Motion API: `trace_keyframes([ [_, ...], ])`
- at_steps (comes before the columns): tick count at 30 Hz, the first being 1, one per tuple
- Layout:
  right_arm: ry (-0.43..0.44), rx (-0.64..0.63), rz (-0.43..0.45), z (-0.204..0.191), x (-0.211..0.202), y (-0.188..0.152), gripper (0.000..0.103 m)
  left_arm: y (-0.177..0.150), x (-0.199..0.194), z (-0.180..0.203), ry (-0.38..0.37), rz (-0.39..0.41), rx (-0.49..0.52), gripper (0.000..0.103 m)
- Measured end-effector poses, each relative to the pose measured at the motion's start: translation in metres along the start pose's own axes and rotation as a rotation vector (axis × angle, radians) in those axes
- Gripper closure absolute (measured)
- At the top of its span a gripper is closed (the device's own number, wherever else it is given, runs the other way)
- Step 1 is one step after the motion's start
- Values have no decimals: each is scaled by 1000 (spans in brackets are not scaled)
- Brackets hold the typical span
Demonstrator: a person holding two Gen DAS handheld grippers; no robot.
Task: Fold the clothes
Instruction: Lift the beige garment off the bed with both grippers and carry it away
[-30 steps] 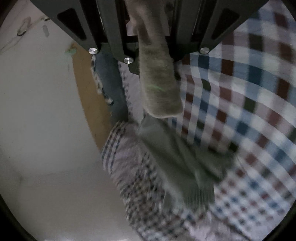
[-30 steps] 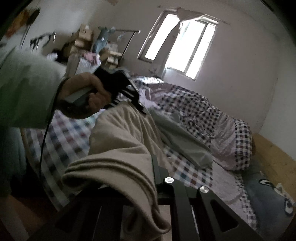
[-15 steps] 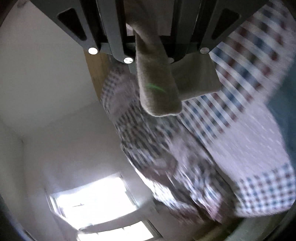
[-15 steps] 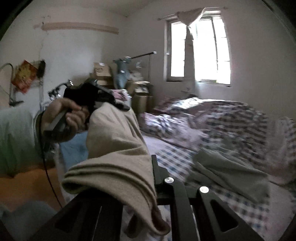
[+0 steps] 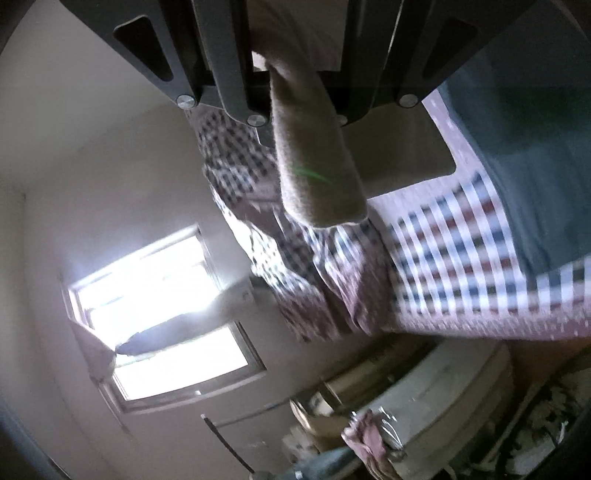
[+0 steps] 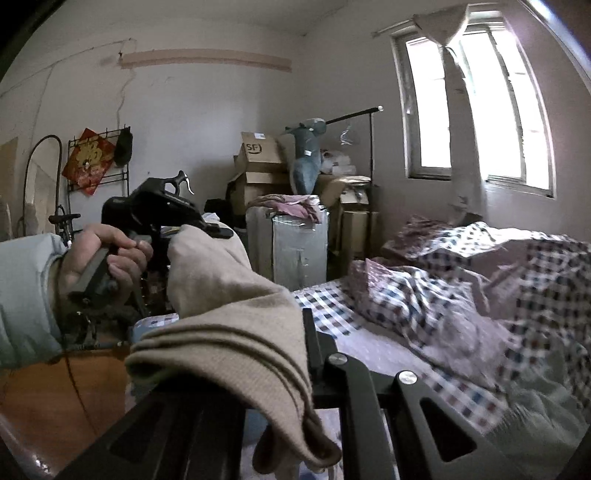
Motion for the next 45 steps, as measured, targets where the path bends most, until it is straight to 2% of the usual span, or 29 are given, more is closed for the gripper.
trace_keyframes([
  [7, 39, -86, -19, -3, 86, -6, 96, 66, 16, -34, 53, 59, 26, 100],
  [11, 31, -108, -28, 0, 117, -13, 96, 84, 21, -48, 71, 73, 17, 100],
  [15, 42, -128, -14, -10, 125, -21, 96, 93, 17, -57, 82, 79, 43, 100],
  [19, 49, -203, 4, -50, 121, -34, 96, 94, 2, -81, 95, 79, 51, 100],
  [26, 80, -371, 50, -143, 104, -57, 95, 88, -59, -127, 98, 107, 35, 100],
  [29, 155, -403, 1, -180, 105, -78, 95, 84, -82, -154, 114, 107, -11, 100],
  [33, 203, -460, -55, -210, 111, -104, 95, 80, -100, -189, 164, 121, -26, 100],
  [36, 250, -467, -105, -226, 117, -122, 90, 76, -109, -221, 189, 130, -63, 100],
  [40, 362, -479, -210, -253, 114, -148, 79, 72, -116, -270, 234, 130, -192, 97],
  [43, 444, -483, -248, -271, 94, -159, 71, 67, -123, -293, 273, 123, -244, 85],
  [44, 471, -484, -261, -277, 88, -163, 60, 67, -128, -296, 284, 132, -246, 80],
  [45, 498, -486, -273, -283, 81, -167, 58, 68, -133, -299, 295, 143, -247, 76],
])
Point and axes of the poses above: each gripper's, at about its wrist camera, not at the fingertips, and x roughly the way its jaws point, z to its right, y to its top, the point moved 10 cm from there along x, roughly the way its jaws point, and after that the axes turned 12 degrees about -x, right-handed, at the moved point
